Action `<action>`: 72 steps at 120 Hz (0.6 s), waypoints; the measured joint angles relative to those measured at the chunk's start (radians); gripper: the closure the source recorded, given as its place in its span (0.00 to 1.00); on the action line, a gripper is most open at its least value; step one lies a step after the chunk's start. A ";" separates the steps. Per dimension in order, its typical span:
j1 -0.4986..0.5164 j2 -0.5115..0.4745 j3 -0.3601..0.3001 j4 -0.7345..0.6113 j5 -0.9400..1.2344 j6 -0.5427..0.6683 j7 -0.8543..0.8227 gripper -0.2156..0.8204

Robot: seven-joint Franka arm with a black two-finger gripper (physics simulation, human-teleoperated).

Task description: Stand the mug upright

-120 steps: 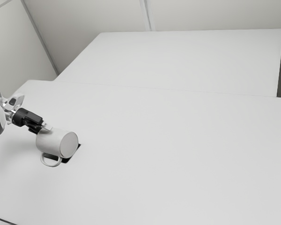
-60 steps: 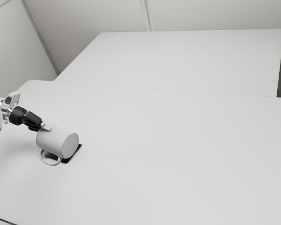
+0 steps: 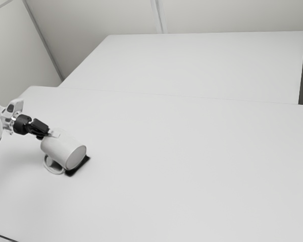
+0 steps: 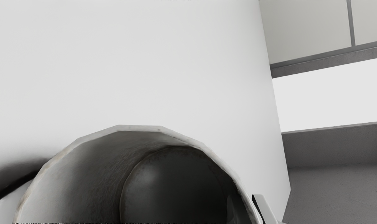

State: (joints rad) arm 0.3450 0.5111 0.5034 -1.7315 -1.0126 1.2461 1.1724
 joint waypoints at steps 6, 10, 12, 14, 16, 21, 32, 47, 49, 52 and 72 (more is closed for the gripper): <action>-0.001 -0.015 -0.001 0.001 -0.003 -0.002 -0.004 0.96; -0.001 -0.025 -0.002 0.001 -0.005 -0.003 -0.007 0.96; -0.002 -0.029 -0.002 0.001 -0.005 -0.004 -0.009 0.96; -0.003 -0.034 -0.004 0.001 -0.005 -0.004 -0.011 0.96; -0.003 -0.037 -0.006 0.001 -0.005 -0.005 -0.013 0.96; -0.005 -0.046 -0.014 0.003 -0.005 -0.005 -0.019 0.96; -0.006 -0.066 -0.039 0.011 0.002 0.006 -0.034 0.96; -0.049 -0.139 -0.075 0.002 0.050 0.103 -0.072 0.97; -0.061 -0.151 -0.077 0.000 0.062 0.125 -0.079 0.97; -0.079 -0.168 -0.081 -0.005 0.083 0.159 -0.091 0.97; -0.237 -0.294 -0.091 -0.116 0.288 0.468 -0.197 0.97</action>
State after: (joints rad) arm 0.1080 0.2167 0.4128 -1.8474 -0.7244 1.7139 0.9758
